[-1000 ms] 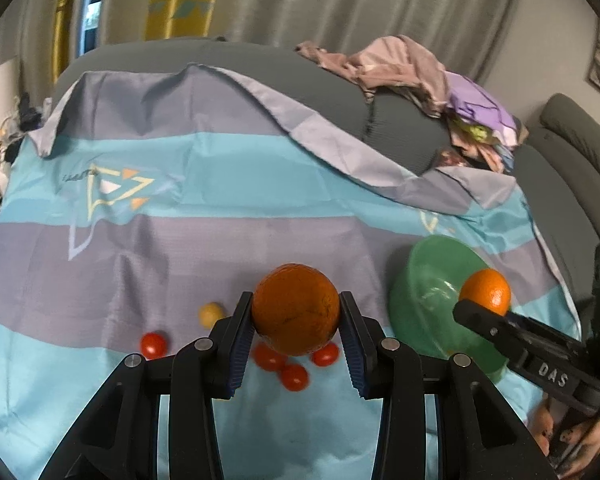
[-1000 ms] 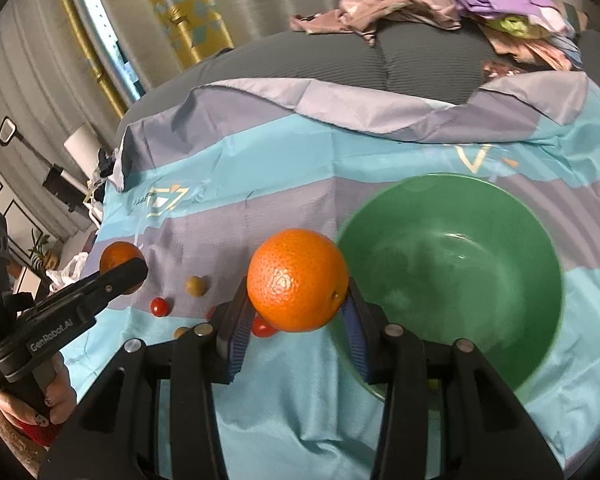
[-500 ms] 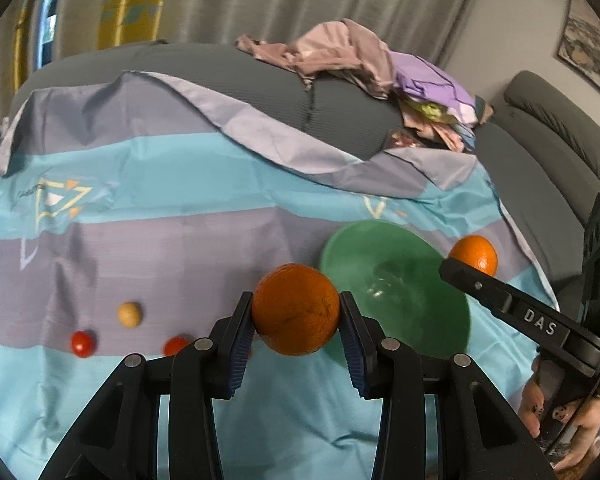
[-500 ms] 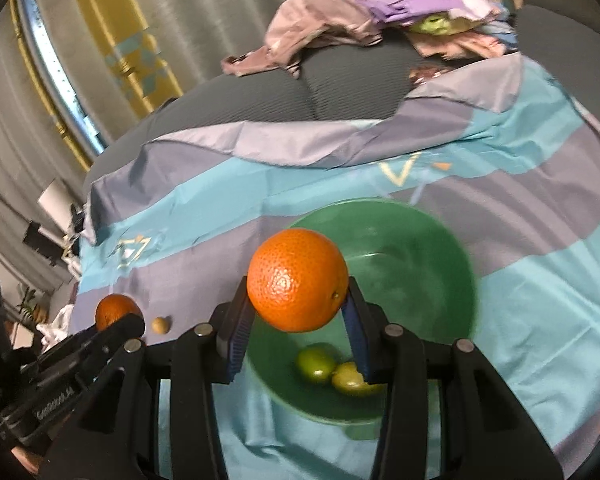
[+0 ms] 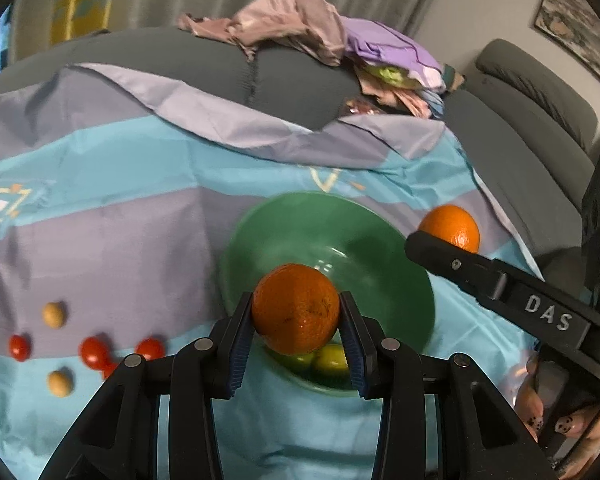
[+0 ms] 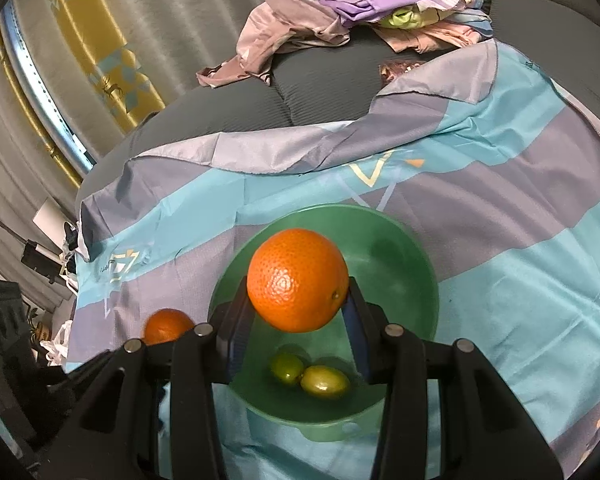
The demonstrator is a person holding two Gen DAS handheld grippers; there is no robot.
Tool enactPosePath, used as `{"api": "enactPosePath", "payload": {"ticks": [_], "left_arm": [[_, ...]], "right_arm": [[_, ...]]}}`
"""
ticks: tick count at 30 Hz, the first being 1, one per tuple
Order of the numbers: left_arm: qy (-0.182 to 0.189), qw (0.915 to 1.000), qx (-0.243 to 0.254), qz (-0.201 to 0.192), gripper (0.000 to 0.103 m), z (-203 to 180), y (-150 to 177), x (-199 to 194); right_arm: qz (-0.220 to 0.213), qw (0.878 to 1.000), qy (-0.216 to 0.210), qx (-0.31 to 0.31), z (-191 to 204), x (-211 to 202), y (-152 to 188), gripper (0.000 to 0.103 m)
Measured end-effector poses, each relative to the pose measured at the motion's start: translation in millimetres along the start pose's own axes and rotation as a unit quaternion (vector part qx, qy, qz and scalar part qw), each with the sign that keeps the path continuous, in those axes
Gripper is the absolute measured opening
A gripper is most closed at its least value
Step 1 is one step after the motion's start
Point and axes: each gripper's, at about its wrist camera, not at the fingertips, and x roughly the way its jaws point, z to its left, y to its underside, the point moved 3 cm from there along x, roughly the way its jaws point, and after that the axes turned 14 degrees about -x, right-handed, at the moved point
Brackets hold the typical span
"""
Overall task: Organize fruits
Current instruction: 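Carry both oranges in both tools over the green bowl, then lower both oranges into the green bowl and open both tools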
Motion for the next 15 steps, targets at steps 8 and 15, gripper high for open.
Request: {"api": "enactPosePath", "payload": {"ticks": [8,15], "left_arm": [[0.014,0.9993,0.008,0.033,0.041,-13.2,12.2,21.7],[0.012,0.9987,0.01,0.049,0.041,-17.1,17.6,34.9]], "right_arm": [[0.013,1.0,-0.006,0.014,-13.0,4.0,2.4,0.044],[0.028,0.999,-0.005,0.024,-21.0,12.5,5.1,0.044]]}}
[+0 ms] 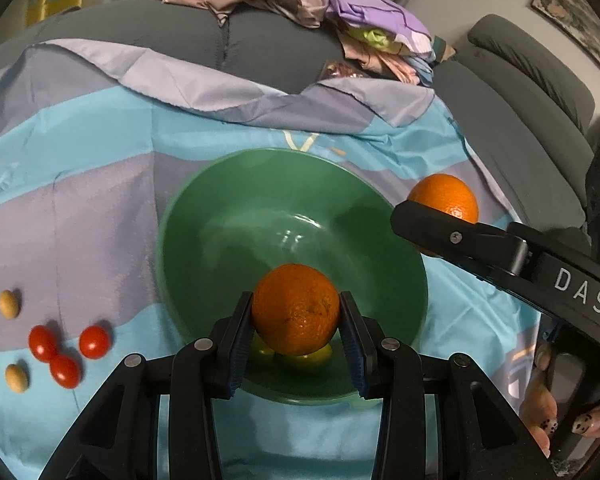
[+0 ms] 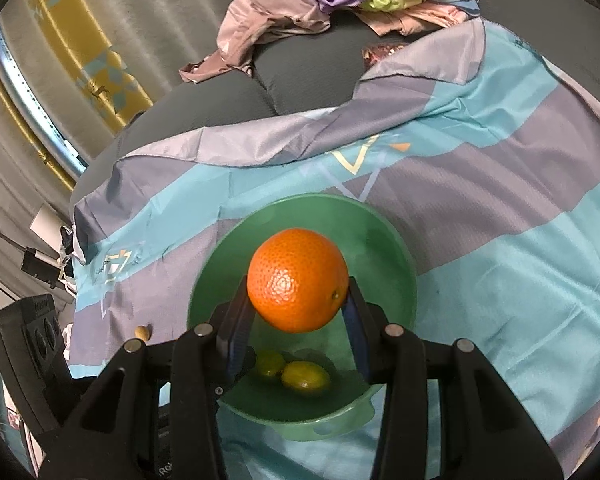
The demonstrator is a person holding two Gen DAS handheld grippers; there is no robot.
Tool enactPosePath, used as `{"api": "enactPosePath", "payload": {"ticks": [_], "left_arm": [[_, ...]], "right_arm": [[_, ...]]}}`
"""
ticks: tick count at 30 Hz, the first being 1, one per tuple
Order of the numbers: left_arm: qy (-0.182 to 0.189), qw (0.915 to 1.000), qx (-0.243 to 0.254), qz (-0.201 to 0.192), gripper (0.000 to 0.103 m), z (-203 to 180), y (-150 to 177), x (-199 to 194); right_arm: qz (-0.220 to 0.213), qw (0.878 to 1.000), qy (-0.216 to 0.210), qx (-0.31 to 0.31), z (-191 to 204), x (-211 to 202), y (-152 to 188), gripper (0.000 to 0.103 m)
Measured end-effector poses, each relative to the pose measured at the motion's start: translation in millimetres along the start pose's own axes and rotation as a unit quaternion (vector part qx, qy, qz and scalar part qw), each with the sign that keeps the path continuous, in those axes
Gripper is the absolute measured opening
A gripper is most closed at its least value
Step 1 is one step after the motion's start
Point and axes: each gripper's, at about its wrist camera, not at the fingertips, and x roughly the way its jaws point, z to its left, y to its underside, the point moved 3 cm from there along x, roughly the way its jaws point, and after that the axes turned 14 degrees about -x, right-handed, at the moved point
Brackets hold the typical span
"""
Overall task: Organize fruits
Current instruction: 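Lower both oranges into the green bowl and open both tools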
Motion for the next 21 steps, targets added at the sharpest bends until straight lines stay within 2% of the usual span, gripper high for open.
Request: {"api": "enactPosePath", "payload": {"ticks": [11,14,16,18,21], "left_arm": [[-0.009,0.9998,0.005,0.015,0.041,-3.9,3.7,14.1],[-0.004,0.9999,-0.005,0.011,0.041,-1.9,1.8,11.6],[0.006,1.0,-0.007,0.003,0.041,-0.4,0.5,3.0],[0.015,0.9998,-0.008,-0.005,0.041,2.7,-1.2,-9.1],[0.013,0.9994,-0.016,-0.029,0.042,17.3,-5.5,-34.5]], "right_arm": [[0.027,1.0,0.009,-0.002,-0.5,13.2,3.7,0.045],[0.027,0.999,0.019,-0.001,0.2,11.6,3.3,0.049],[0.017,1.0,0.019,-0.007,2.6,6.8,1.3,0.061],[0.002,1.0,0.016,-0.015,8.4,-0.1,-1.5,0.067],[-0.013,1.0,0.011,-0.026,18.9,-5.9,-4.7,0.069]]}}
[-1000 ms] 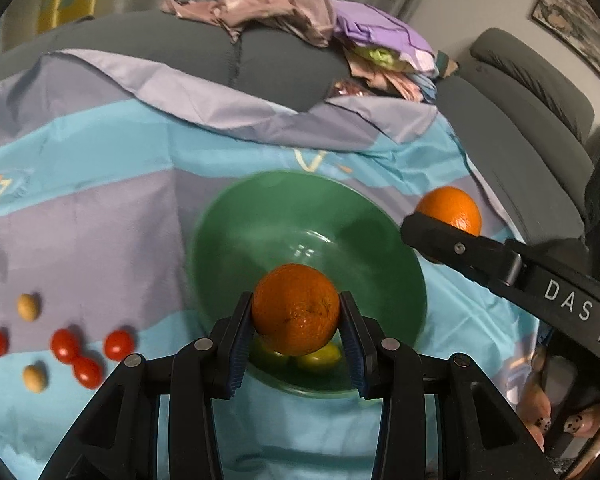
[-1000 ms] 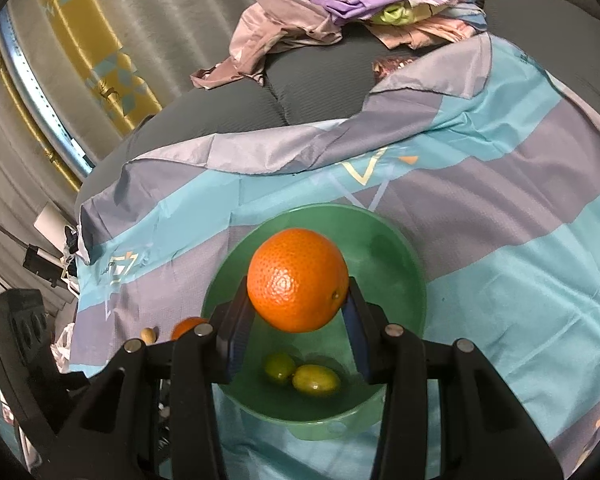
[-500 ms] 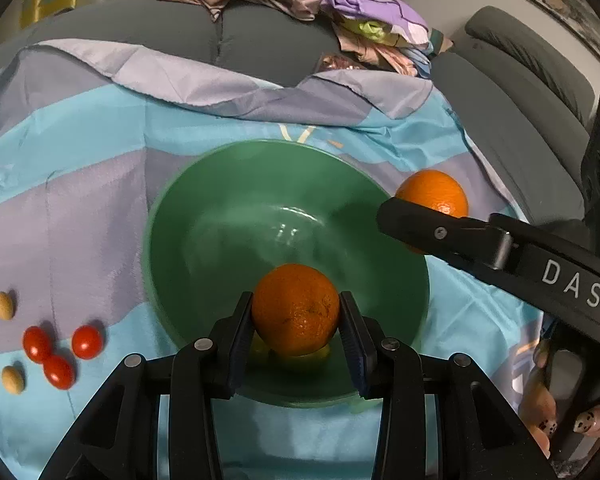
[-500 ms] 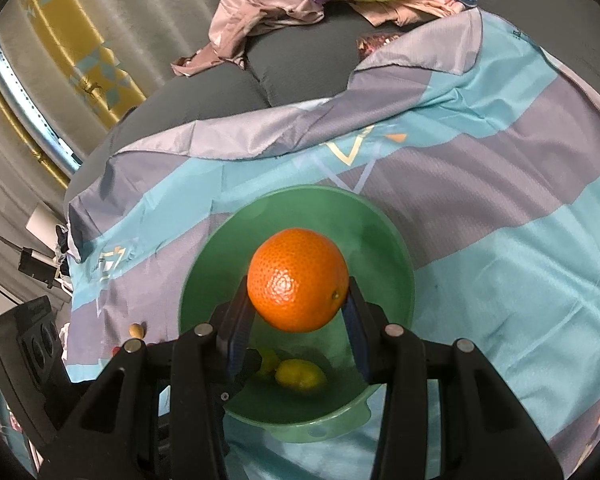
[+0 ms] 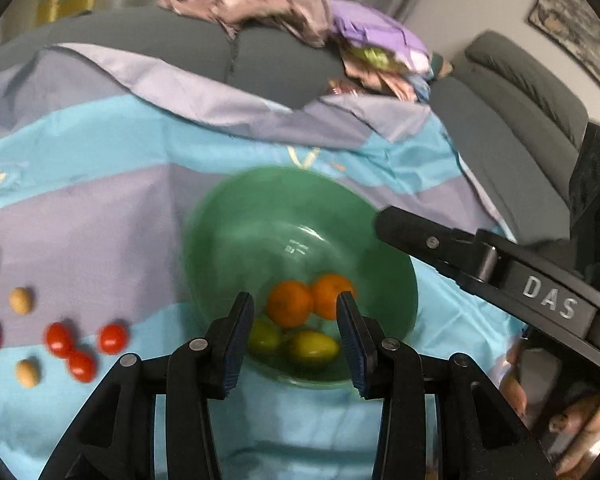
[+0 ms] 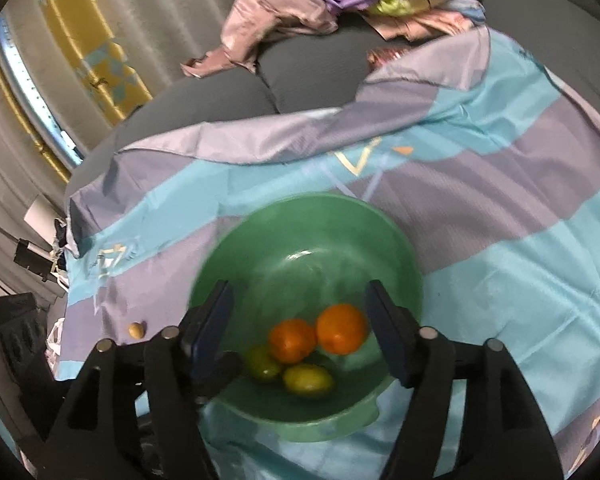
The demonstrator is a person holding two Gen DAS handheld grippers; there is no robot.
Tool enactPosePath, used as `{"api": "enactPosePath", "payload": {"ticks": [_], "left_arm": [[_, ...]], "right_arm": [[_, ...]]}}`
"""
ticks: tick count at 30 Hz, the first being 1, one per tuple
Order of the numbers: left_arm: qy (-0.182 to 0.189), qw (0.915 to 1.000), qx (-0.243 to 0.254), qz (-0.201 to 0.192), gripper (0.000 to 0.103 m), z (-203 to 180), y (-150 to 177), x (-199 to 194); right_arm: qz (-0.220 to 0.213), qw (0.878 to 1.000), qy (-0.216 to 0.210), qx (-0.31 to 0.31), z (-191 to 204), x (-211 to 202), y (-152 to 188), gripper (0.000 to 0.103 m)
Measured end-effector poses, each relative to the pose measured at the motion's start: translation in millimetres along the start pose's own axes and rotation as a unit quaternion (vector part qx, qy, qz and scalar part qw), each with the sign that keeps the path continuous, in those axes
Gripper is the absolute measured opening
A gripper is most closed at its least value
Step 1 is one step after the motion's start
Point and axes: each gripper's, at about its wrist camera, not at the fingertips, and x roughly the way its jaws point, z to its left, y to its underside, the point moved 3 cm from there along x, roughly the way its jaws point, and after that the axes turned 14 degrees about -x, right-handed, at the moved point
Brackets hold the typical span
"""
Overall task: Organize fruits
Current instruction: 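Lower both oranges into the green bowl and open both tools, then move both open tools from the bowl to the red tomatoes on the sheet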
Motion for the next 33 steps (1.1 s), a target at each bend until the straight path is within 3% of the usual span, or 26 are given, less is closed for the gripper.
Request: {"api": "enactPosePath", "payload": {"ticks": [3,8,11,14,16,19,21,25,27,33], "left_arm": [[-0.016,0.9996,-0.014,-0.021,0.043,26.6,-6.9,-27.1],[-0.082,0.9941,-0.048,-0.053,0.043,93.5,-14.6,-67.5],[-0.128,0.9855,-0.083,-0.075,0.043,141.3,-13.9,-85.4],[-0.149,0.9772,-0.128,-0.082,0.043,187.4,-8.4,-92.3],[-0.161,0.9721,-0.151,-0.08,0.043,204.5,-5.2,-92.9],[-0.162,0.9696,-0.164,-0.081,0.043,220.9,-6.8,-92.4],[-0.17,0.9625,-0.195,-0.083,0.043,236.2,-6.3,-87.1],[-0.179,0.9614,-0.203,-0.052,0.043,249.8,-6.9,-64.7],[-0.19,0.958,-0.209,-0.05,0.043,254.3,-6.9,-59.2],[-0.192,0.9598,-0.201,-0.043,0.043,257.1,-6.6,-49.4]], "right_arm": [[-0.009,1.0,-0.011,-0.018,16.6,-0.8,-3.2,0.069],[-0.014,0.997,-0.05,-0.051,53.3,5.0,-4.1,0.069],[-0.003,0.994,-0.081,-0.079,83.1,15.9,-0.9,0.068],[0.019,0.989,-0.107,-0.101,111.5,32.8,7.6,0.064],[0.038,0.985,-0.122,-0.119,128.4,45.8,14.5,0.054],[0.073,0.978,-0.142,-0.135,148.2,68.5,28.2,0.043],[0.096,0.973,-0.15,-0.145,158.2,83.8,38.0,0.039],[0.13,0.966,-0.16,-0.156,171.5,106.0,52.9,0.038],[0.136,0.964,-0.166,-0.154,174.7,110.6,55.1,0.038],[0.146,0.959,-0.173,-0.172,187.7,117.1,63.3,0.038]]}}
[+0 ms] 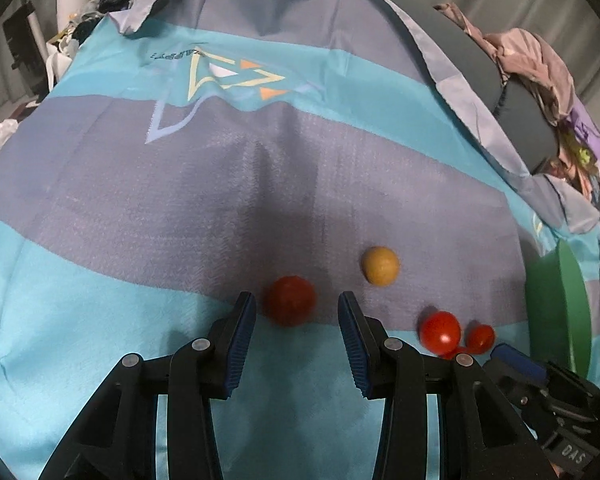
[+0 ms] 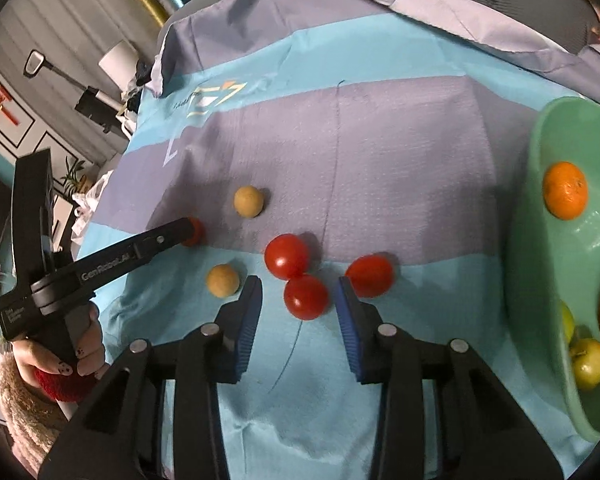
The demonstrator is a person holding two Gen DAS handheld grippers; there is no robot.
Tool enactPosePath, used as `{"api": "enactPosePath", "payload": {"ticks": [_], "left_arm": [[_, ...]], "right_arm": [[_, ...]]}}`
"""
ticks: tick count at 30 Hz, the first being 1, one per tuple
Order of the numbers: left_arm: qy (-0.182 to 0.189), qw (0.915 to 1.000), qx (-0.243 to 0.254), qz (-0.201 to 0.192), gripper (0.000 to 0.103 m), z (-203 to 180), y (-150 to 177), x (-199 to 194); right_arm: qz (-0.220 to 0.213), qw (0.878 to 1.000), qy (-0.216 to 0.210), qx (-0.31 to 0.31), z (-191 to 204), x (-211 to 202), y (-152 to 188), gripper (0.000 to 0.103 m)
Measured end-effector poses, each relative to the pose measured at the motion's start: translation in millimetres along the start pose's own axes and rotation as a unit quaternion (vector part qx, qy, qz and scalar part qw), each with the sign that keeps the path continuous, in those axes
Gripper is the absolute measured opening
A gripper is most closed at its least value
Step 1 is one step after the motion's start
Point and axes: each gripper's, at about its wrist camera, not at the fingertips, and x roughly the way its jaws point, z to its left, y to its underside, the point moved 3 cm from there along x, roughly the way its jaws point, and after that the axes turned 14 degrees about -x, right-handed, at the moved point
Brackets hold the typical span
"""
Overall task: Organize fruits
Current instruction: 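Move both open tools from the bowl to the red tomatoes on the sheet, then grasp a red tomato with the left tool while the right tool grasps another tomato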
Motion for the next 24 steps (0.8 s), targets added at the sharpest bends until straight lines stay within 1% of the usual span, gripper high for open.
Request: {"api": "enactPosePath", "payload": {"ticks": [2,6,8,9,12,15,18,21,24], "left_arm": [[-0.004,1.0,0.0,0.001,0.043,1.1,-0.8,3.7],[0.0,1.0,0.0,0.003,0.043,0.9,-2.7,7.9],[-0.001,1.0,0.001,0.005,0.039,-0.3,-3.4,11.2],[-0.002,1.0,0.003,0.006,0.036,-0.6,-4.0,12.8],[-0.002,1.0,-0.001,0.008,0.036,-0.5,-4.6,15.5],[-0.006,1.0,0.003,0.003,0.036,-2.0,-4.9,16.4],[-0.011,0.9999,0.006,-0.001,0.036,-2.6,-4.6,16.6],[-0.018,0.9998,0.007,-0.007,0.029,-2.6,-4.8,17.0],[-0.02,0.9997,0.008,-0.011,0.028,-1.8,-5.2,17.0]], "right_arm": [[0.007,1.0,0.005,-0.008,3.6,5.5,-0.5,0.038],[0.019,0.999,0.022,-0.027,10.4,16.7,-1.6,0.038],[0.027,0.998,0.044,-0.025,9.5,22.4,-0.3,0.038],[0.03,0.998,0.047,-0.027,9.0,24.8,0.3,0.038],[0.038,0.998,0.047,-0.036,11.4,30.1,2.5,0.038],[0.04,0.996,0.06,-0.046,13.2,34.6,1.9,0.037],[0.037,0.996,0.066,-0.049,12.7,35.0,0.9,0.034],[0.035,0.996,0.07,-0.047,10.6,34.5,1.1,0.028],[0.033,0.996,0.069,-0.047,10.0,34.1,1.2,0.029]]}}
